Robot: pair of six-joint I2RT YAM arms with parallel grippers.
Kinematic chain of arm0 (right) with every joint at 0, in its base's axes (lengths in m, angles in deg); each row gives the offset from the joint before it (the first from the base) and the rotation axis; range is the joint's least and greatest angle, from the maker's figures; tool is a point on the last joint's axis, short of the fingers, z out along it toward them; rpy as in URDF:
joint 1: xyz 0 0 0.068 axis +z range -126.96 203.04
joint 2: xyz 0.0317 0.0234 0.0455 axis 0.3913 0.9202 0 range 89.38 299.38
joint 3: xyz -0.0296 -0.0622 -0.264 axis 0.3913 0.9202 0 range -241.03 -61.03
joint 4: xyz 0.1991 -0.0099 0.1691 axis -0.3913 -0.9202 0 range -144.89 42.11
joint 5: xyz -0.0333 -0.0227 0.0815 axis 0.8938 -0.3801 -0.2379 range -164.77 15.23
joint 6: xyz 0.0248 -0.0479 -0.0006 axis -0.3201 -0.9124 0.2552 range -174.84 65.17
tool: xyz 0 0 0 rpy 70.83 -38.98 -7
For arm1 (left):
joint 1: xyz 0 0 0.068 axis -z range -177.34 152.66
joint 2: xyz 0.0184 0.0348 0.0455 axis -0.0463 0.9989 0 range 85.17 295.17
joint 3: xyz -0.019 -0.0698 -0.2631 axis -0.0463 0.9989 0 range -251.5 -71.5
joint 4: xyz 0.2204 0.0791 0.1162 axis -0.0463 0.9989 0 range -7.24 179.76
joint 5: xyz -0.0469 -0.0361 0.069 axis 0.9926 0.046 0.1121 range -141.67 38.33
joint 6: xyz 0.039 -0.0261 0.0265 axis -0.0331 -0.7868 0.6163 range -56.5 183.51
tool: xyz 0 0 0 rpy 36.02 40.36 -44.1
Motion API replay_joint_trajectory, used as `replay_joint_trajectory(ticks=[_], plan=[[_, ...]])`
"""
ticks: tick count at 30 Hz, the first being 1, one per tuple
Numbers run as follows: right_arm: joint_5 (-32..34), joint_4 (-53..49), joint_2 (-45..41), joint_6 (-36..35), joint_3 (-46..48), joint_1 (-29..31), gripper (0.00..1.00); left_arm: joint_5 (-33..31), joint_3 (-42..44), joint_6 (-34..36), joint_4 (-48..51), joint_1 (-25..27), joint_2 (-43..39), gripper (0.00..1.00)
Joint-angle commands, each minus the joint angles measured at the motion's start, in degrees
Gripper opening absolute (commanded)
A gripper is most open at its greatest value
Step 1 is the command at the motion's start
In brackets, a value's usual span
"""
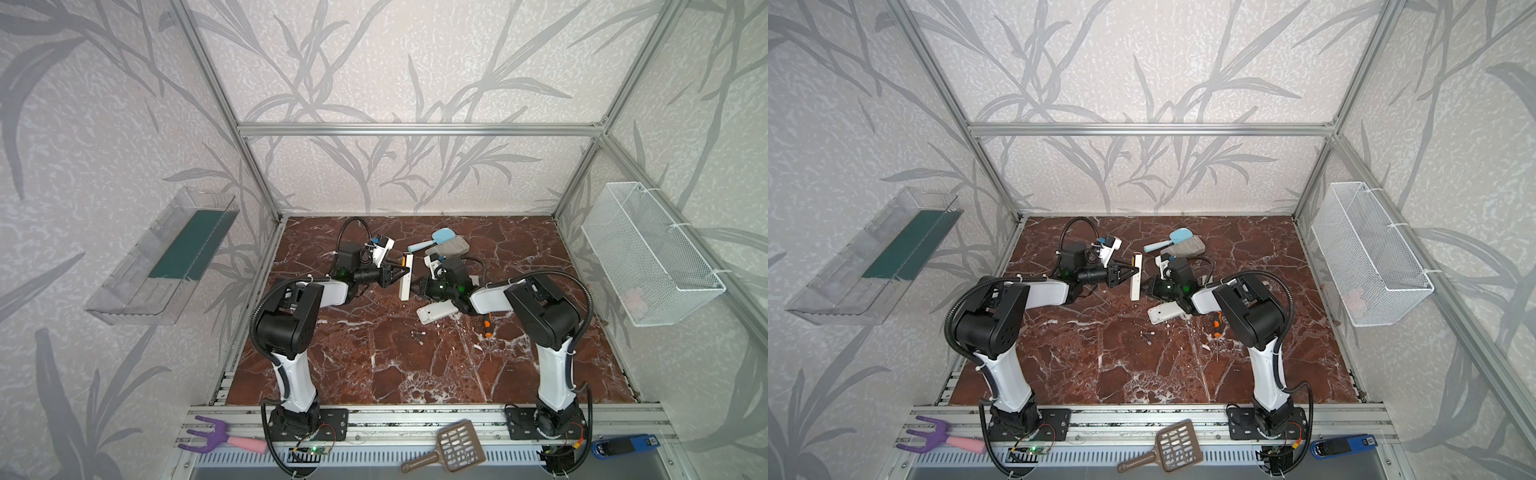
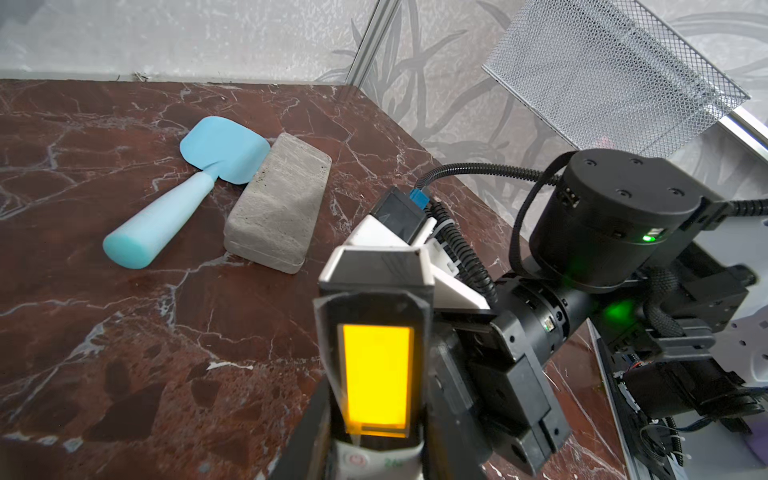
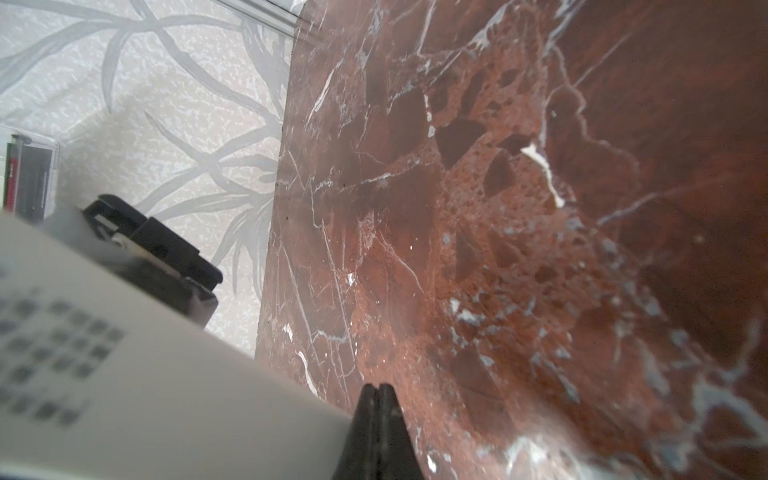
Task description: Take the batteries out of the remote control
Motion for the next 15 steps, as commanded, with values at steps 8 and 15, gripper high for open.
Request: replay_joint_trajectory(ticks=[8, 15], plan=[[3.24, -10.93, -20.42, -7.1, -1.24, -2.42, 0.5, 1.12, 8.83, 3.65, -16.45, 0.41, -8.05, 0.0], [-5.67, -12.58, -21.73, -1.83, -4.88, -2.44, 0.49, 1.86, 12.01, 2.72, -30.28, 0.99, -8.2, 0.0]])
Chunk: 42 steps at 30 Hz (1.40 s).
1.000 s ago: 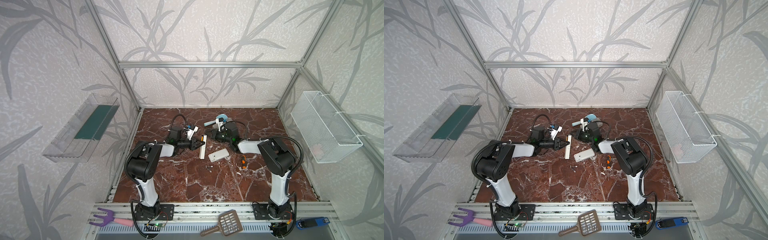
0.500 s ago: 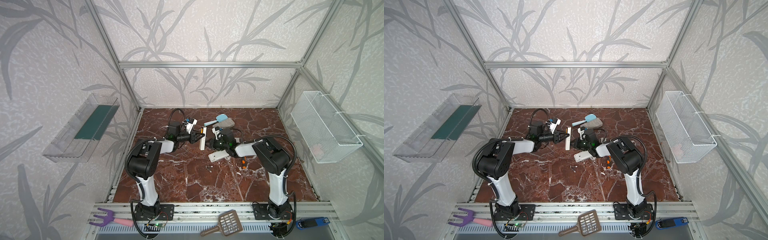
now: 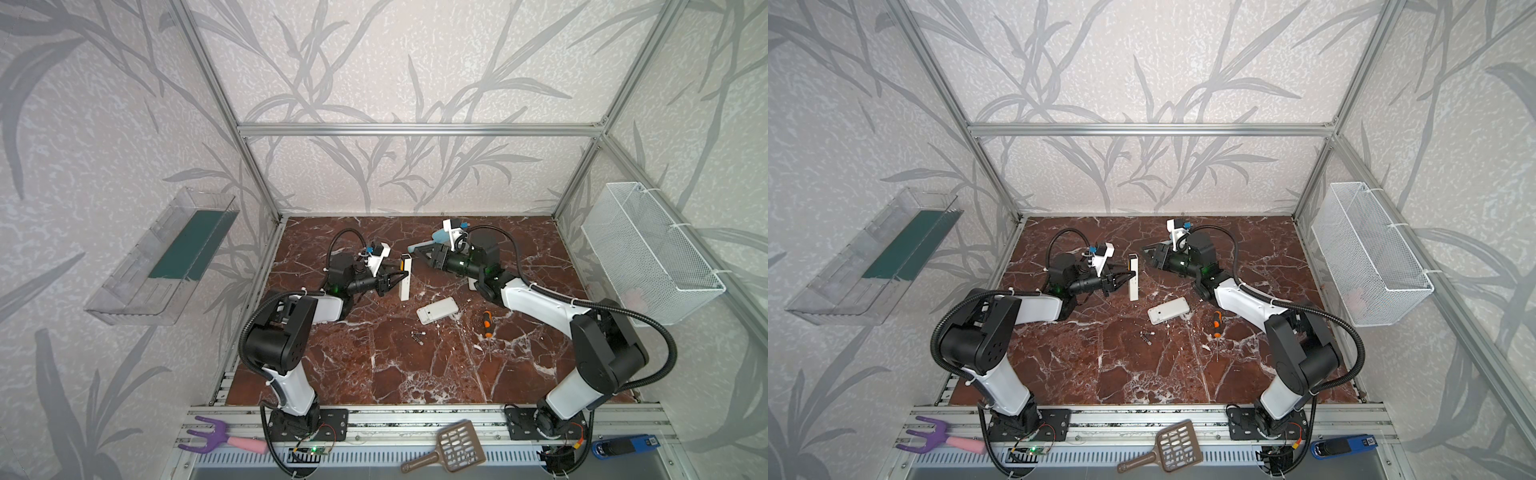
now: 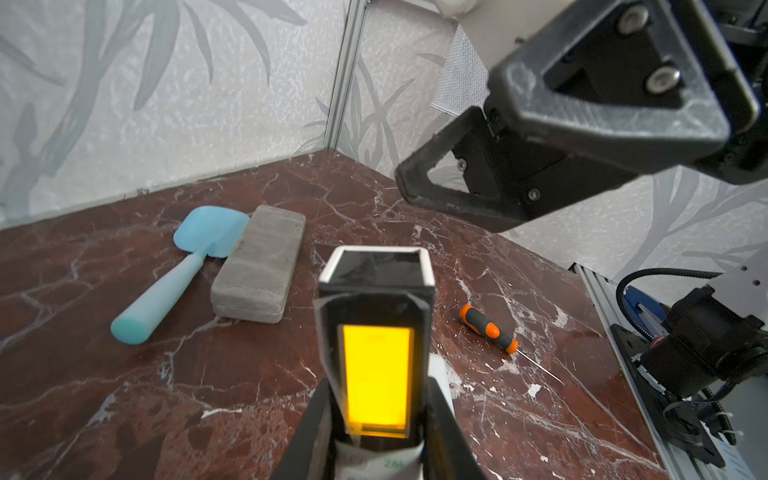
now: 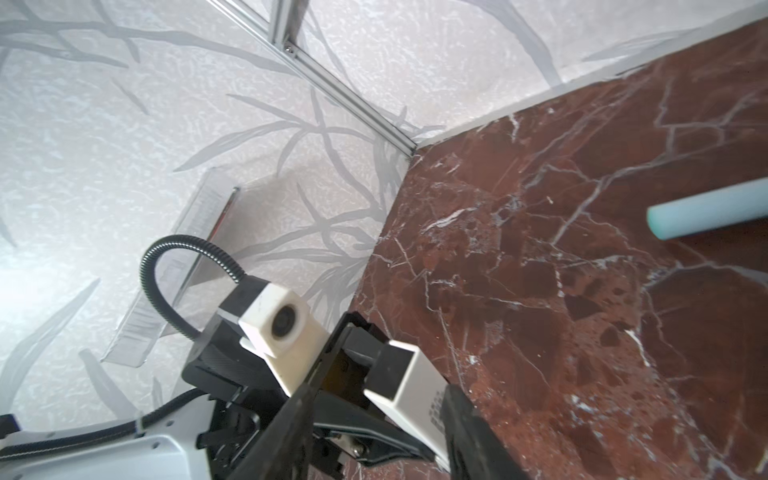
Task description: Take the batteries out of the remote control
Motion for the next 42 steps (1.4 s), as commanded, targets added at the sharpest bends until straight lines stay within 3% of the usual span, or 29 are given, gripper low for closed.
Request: replay_joint_trajectory(ticks=[1, 23, 42], plan=[[-5.36, -2.99, 0.33, 2.72, -0.87, 0.25, 0.49, 2.12, 0.98, 0.3, -11.17, 0.25, -1.15, 0.0], [-10.0, -4.27, 3.78, 6.08, -4.78, -0.36, 0.4, 5.42, 1.46, 2.66, -10.92, 0.95, -1.45, 0.0], [-12.2, -4.07, 6.91, 7.27, -4.53, -1.19, 0.16, 5.69, 0.81, 3.51, -9.35, 1.21, -1.83, 0.0]])
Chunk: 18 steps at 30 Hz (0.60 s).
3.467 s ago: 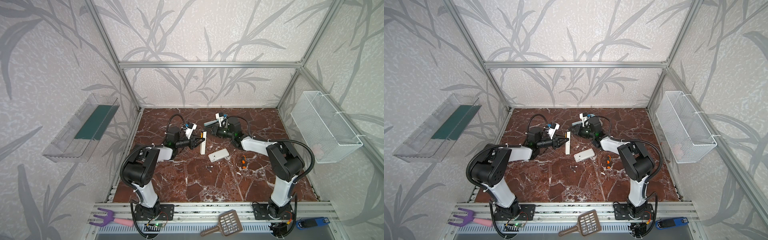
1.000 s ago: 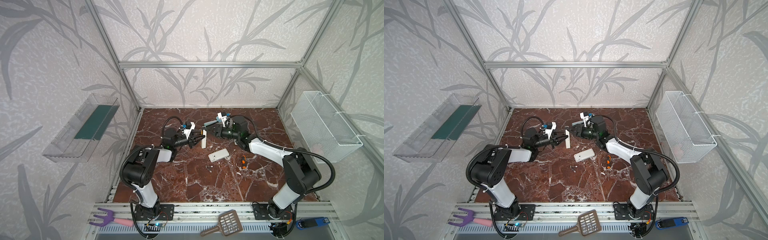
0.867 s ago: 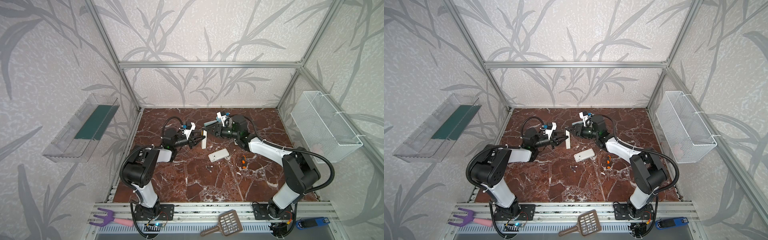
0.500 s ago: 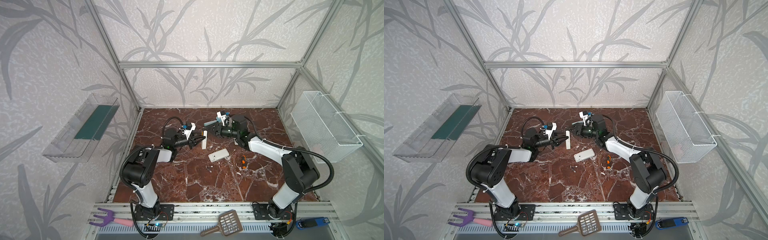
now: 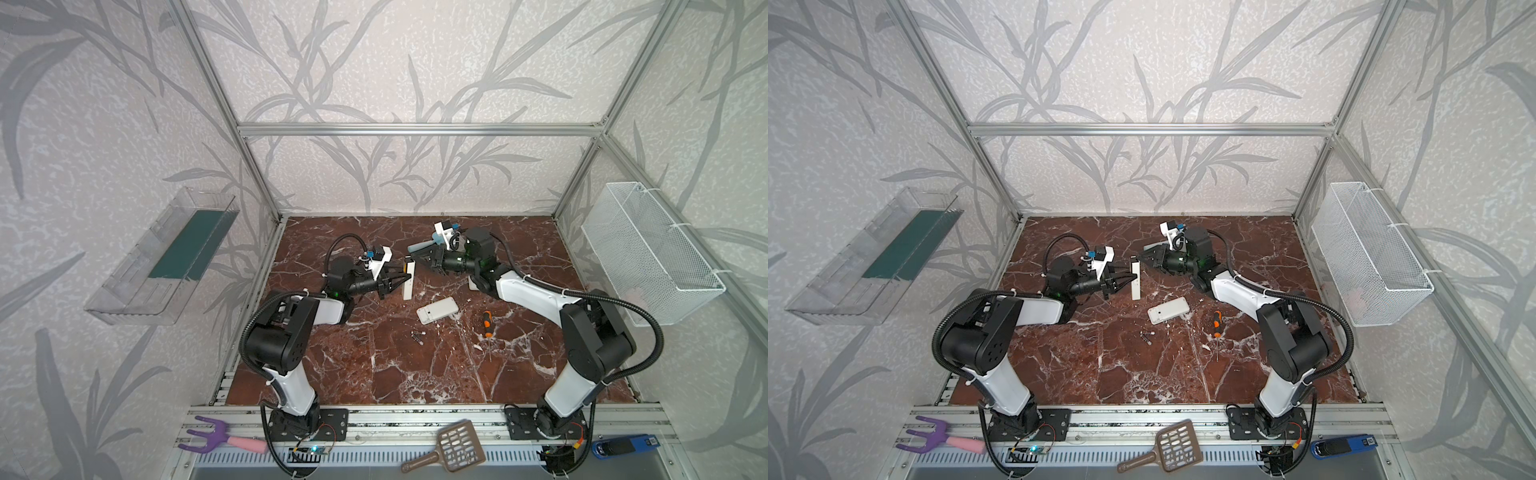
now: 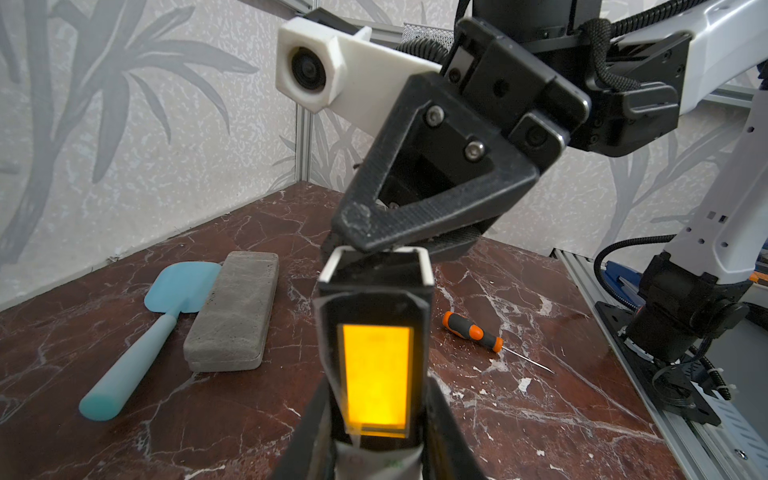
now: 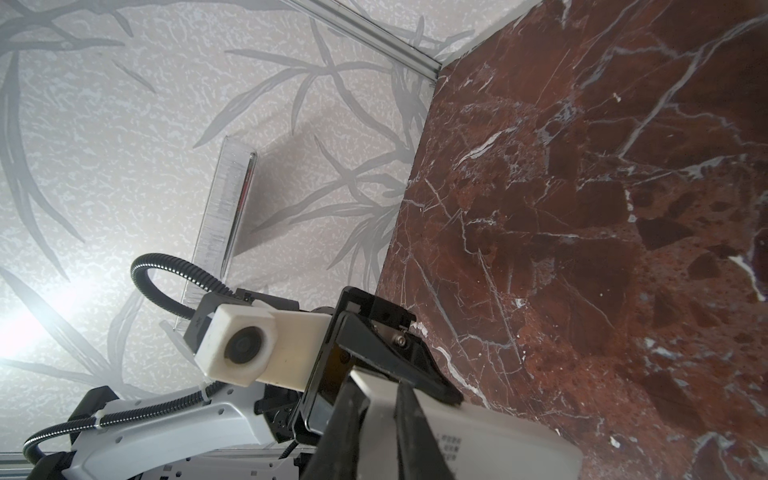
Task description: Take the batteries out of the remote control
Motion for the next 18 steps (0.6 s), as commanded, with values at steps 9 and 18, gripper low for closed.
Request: replay_joint_trajectory(ticks=[9, 18], plan=[[-1.17, 10.5, 6.62, 7.8, 3.53, 1.43, 0.04, 1.46, -3.04, -1.77, -4.77, 0.49, -0.17, 0.0], [0.55, 20.81, 11.44, 13.26, 7.98, 2.33, 0.0, 1.16, -6.75, -5.85, -6.87, 0.36, 3.68, 0.0]])
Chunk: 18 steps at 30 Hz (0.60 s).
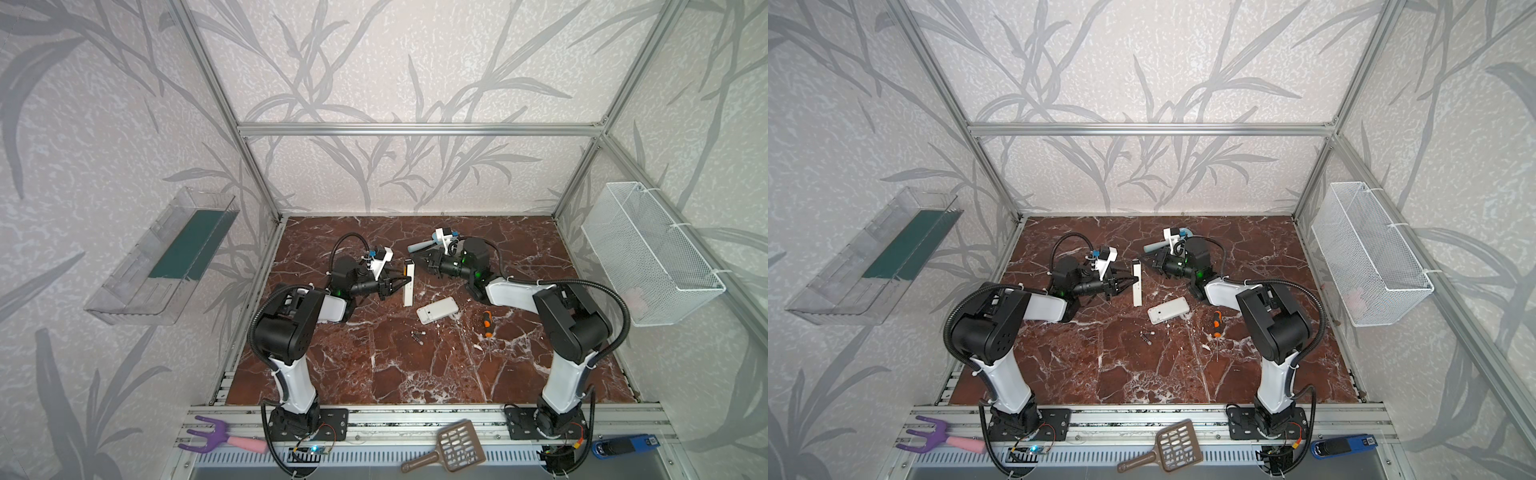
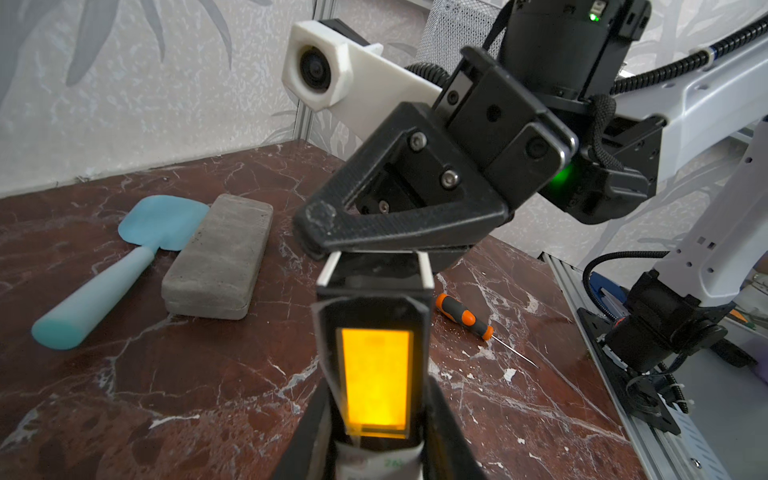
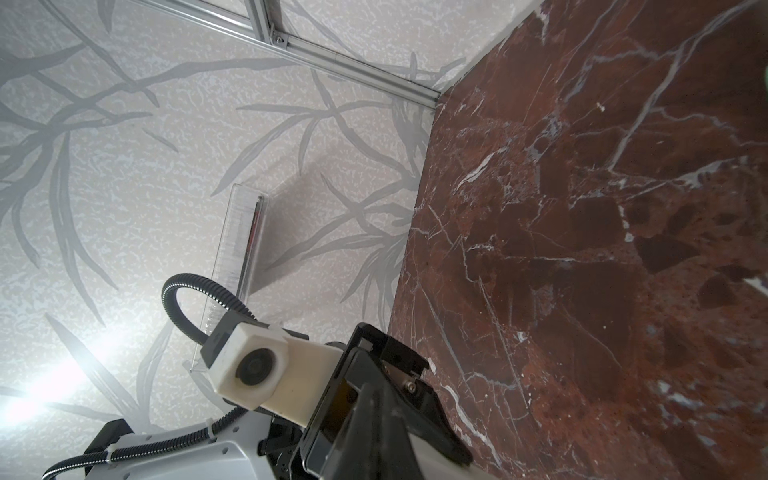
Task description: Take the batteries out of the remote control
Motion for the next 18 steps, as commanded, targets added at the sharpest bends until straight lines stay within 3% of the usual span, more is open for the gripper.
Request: replay_joint_trajectory(ticks=[1, 10, 18], plan=[[-2.23, -2.26, 2.01, 1.07, 2.82, 2.56, 0.0, 0.53, -5.17, -0.04, -8.43, 0.51, -1.28, 0.0], [-0.43, -4.9, 2.66, -1.69, 3.34, 4.06, 0.0, -0.34, -9.62, 2.61, 2.18, 0.43, -0.43, 0.0], [2.74, -2.59, 5.8, -1.18, 2.69, 4.08, 0.0, -6.19, -12.93, 8.27, 18.44, 0.6, 0.15, 0.0]])
